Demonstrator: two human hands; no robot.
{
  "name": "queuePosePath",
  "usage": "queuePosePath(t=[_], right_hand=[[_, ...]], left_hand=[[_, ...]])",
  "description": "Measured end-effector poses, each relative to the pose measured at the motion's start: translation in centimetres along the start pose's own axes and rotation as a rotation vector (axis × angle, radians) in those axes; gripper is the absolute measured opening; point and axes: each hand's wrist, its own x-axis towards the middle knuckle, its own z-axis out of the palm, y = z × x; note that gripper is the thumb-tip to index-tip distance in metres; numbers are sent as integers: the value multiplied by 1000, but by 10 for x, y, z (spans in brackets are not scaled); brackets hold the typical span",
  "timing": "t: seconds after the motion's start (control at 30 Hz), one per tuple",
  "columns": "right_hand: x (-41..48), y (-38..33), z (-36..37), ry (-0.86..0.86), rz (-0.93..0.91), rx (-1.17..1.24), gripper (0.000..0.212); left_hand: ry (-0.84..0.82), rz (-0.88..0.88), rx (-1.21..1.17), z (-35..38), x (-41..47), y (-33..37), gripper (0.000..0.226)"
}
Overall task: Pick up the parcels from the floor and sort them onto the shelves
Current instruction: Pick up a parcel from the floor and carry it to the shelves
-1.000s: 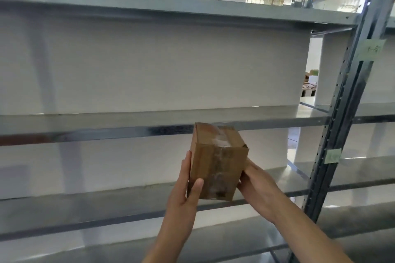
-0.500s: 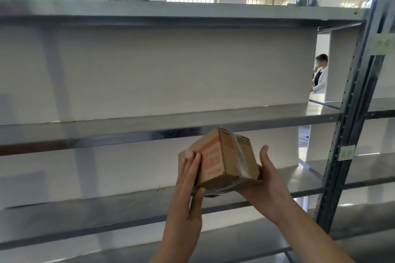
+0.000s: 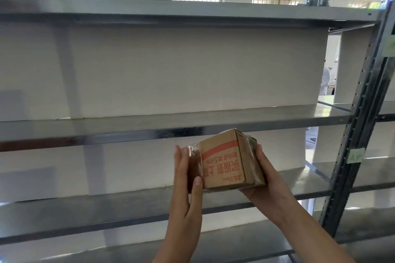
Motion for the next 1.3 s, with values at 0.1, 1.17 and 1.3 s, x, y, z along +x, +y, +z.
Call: queuePosePath(t=[0.1,1.17,1.3], right_hand=[[5,3,3,-2,-17,7,57],[26,27,15,319,163,-428,49],[28,25,7,320,163,-451,47]], left_hand=[[103,-202,-155,-1,8,8,78],[186,-162,135,-19,26,0,60],[197,-194,8,-17,25,4,40]])
